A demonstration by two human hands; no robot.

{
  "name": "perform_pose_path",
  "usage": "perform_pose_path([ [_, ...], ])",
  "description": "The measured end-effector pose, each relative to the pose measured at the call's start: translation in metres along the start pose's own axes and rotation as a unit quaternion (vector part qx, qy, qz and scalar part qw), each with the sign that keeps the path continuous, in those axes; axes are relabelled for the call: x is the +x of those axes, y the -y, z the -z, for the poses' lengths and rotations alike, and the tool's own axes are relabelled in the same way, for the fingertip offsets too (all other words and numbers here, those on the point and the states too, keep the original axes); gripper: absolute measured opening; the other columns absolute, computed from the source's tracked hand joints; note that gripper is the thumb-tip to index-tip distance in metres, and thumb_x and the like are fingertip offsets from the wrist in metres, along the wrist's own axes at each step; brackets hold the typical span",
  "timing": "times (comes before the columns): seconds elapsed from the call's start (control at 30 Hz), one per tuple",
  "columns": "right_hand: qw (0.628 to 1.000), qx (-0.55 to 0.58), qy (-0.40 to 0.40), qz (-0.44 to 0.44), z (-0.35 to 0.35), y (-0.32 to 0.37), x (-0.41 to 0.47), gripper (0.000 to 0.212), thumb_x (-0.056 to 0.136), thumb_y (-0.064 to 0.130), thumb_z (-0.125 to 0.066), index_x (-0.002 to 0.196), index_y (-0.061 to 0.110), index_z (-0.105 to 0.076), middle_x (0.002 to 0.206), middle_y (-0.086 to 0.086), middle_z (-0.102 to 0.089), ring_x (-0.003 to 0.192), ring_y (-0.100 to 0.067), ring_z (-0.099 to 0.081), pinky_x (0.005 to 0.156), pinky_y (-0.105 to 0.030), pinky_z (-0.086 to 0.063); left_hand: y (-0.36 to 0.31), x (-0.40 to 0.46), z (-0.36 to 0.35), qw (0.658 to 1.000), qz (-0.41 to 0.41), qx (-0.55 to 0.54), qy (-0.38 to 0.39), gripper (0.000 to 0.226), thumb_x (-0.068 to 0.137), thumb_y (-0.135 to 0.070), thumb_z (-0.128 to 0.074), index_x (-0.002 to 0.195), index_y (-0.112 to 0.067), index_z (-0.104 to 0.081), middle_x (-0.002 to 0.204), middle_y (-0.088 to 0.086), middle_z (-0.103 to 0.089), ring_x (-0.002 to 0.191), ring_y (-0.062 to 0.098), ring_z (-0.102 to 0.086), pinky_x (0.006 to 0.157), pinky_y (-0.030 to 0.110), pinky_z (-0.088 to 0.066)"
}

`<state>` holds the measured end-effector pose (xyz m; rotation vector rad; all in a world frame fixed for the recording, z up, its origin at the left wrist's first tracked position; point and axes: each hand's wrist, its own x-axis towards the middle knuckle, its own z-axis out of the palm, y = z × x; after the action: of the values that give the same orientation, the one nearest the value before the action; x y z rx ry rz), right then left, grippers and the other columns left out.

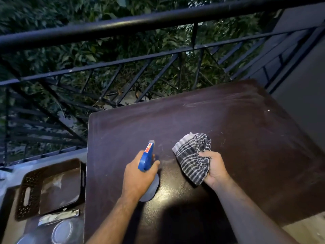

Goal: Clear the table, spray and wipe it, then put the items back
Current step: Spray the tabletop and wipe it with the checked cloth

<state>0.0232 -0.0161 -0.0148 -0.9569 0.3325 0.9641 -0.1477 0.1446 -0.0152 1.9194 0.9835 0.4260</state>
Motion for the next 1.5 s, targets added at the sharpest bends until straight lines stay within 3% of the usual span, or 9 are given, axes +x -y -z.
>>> perform_pose_path([
  [0.1,1.000,0.017,-0.008,0.007,0.003,0.003,-0.001,0.045,0.072,0.002,-0.048,0.114,-0.007,-0.063,0.100,-0.028,-0.071,0.082,-0.039,-0.073,0.069,-0.046,-0.062,0.003,0.004,-0.003,1.000,0.001,0.029,-0.001,0.021,0.072,-0.059,-0.063,0.091,-0.065,-0.057,0.094,-0.039,-0.068,0.083,-0.010,-0.065,0.073,0.025,-0.054],
  [0.2,0.999,0.026,-0.017,0.011,0.009,0.007,-0.003,0.051,0.071,0.002,-0.049,0.119,-0.008,-0.060,0.105,-0.029,-0.070,0.086,-0.040,-0.072,0.074,-0.047,-0.061,-0.006,0.020,-0.012,0.996,-0.020,0.082,0.016,0.018,0.077,-0.061,-0.056,0.089,-0.047,-0.054,0.084,-0.028,-0.067,0.073,-0.001,-0.064,0.062,0.031,-0.049],
  [0.33,0.999,0.026,-0.024,0.002,0.024,0.022,-0.002,0.054,0.070,0.002,-0.048,0.122,-0.009,-0.060,0.111,-0.032,-0.068,0.090,-0.043,-0.071,0.073,-0.048,-0.061,-0.036,0.053,-0.033,0.990,0.000,0.136,0.048,0.042,0.075,-0.075,-0.050,0.085,-0.034,-0.051,0.076,-0.013,-0.065,0.071,0.003,-0.062,0.062,0.033,-0.049],
  [0.57,0.998,0.064,0.006,0.013,0.070,0.083,0.015,0.051,0.074,-0.003,-0.039,0.119,-0.008,-0.063,0.116,-0.032,-0.067,0.098,-0.044,-0.071,0.077,-0.050,-0.061,-0.105,0.108,-0.090,0.976,0.021,0.183,0.119,0.062,0.063,-0.085,-0.044,0.084,-0.028,-0.054,0.079,-0.007,-0.068,0.076,0.015,-0.065,0.064,0.034,-0.046],
  [0.7,0.999,0.032,-0.014,-0.008,0.103,0.126,0.030,0.046,0.070,-0.002,-0.044,0.109,-0.012,-0.067,0.104,-0.034,-0.069,0.084,-0.045,-0.072,0.069,-0.048,-0.061,-0.138,0.135,-0.134,0.970,0.034,0.200,0.133,0.062,0.066,-0.084,-0.047,0.089,-0.028,-0.058,0.082,-0.005,-0.069,0.078,0.018,-0.066,0.069,0.036,-0.050],
  [0.83,0.999,0.029,-0.032,-0.026,0.132,0.158,0.044,0.048,0.073,-0.005,-0.042,0.115,-0.014,-0.062,0.103,-0.036,-0.063,0.082,-0.044,-0.066,0.079,-0.050,-0.055,-0.167,0.159,-0.182,0.970,0.040,0.176,0.161,0.060,0.065,-0.083,-0.050,0.083,-0.026,-0.056,0.066,-0.005,-0.068,0.063,0.016,-0.065,0.065,0.035,-0.050],
  [0.97,0.998,0.049,-0.013,-0.046,0.155,0.187,0.060,0.049,0.064,-0.007,-0.051,0.110,-0.010,-0.066,0.103,-0.037,-0.064,0.080,-0.044,-0.068,0.072,-0.051,-0.059,-0.196,0.181,-0.237,0.966,0.029,0.171,0.191,0.059,0.065,-0.082,-0.049,0.080,-0.025,-0.057,0.054,-0.004,-0.070,0.055,0.011,-0.067,0.061,0.033,-0.051],
  [1.2,0.998,0.035,0.001,-0.050,0.181,0.215,0.074,0.067,0.059,-0.004,-0.058,0.126,-0.008,-0.060,0.128,-0.040,-0.055,0.110,-0.051,-0.056,0.101,-0.063,-0.042,-0.223,0.198,-0.288,0.943,0.006,0.268,0.197,0.079,0.067,-0.090,-0.033,0.069,-0.016,-0.061,0.065,0.000,-0.074,0.069,0.022,-0.070,0.076,0.040,-0.058],
  [1.5,0.999,0.044,-0.003,-0.003,0.215,0.267,0.081,0.064,0.058,0.000,-0.065,0.122,-0.005,-0.061,0.108,-0.030,-0.065,0.089,-0.043,-0.066,0.077,-0.050,-0.057,-0.222,0.205,-0.302,0.948,0.044,0.268,0.165,0.070,0.083,-0.080,-0.046,0.073,-0.014,-0.064,0.059,0.000,-0.072,0.068,0.018,-0.069,0.073,0.036,-0.055],
])
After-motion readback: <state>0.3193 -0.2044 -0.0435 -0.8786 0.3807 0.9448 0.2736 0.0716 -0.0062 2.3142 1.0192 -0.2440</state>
